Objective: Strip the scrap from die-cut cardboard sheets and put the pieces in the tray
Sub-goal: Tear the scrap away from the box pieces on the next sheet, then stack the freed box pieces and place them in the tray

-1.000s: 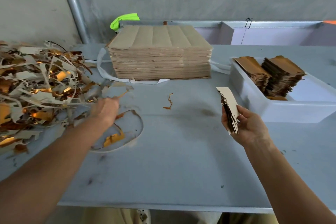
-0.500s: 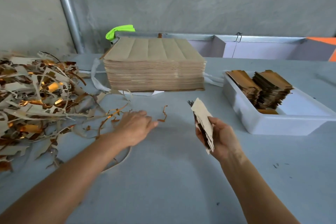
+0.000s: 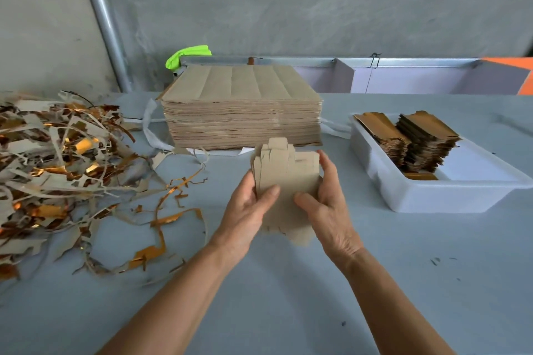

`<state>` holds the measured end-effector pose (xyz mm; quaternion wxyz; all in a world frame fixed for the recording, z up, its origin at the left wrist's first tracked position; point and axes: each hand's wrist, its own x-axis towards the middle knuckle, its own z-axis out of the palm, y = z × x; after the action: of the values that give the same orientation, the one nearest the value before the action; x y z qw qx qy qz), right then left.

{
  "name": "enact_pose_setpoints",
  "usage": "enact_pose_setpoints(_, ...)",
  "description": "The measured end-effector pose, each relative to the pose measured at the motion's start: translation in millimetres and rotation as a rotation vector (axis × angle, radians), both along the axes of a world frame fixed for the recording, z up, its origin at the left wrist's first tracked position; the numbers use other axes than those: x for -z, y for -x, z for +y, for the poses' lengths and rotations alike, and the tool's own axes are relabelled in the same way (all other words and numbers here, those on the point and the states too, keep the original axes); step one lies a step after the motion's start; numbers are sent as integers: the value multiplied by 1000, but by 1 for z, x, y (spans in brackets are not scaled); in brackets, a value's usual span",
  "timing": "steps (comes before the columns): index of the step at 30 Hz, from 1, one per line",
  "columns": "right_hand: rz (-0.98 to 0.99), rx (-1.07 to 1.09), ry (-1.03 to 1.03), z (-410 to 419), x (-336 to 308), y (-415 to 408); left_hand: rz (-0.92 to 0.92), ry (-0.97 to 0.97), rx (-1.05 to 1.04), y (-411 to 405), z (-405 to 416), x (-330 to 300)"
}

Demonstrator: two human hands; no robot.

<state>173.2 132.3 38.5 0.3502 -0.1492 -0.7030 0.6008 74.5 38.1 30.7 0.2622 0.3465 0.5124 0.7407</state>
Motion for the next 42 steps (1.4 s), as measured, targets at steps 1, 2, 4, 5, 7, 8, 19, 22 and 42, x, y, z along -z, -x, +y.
enact_pose_setpoints(1,2,-11,-30,-2,2,-2,6,-10,11,-1,-3,3)
enact_pose_setpoints(2,-3,-18,-39,-4,6,-5,2,-2,17,-1,-5,7)
enact_pose_setpoints(4,-15,-43,8,-6,16,-10,-21,50,29,-2,-8,15)
enact_pose_setpoints(5,-22,-51,41,-7,21,-10,-24,86,37,-3,-8,18)
enact_pose_setpoints(7,-56,-41,85,-8,28,-10,0,152,43,-5,-7,22)
enact_pose_setpoints(8,-78,-27,103,-8,29,-8,18,177,45,-6,-7,22)
enact_pose_setpoints(19,-159,119,314,5,17,0,593,376,-294,3,2,12)
enact_pose_setpoints(22,-121,86,639,15,4,-3,1164,508,-510,4,-8,8)
enact_pose_setpoints(42,-98,-53,585,45,25,-8,-395,281,-287,49,2,3)
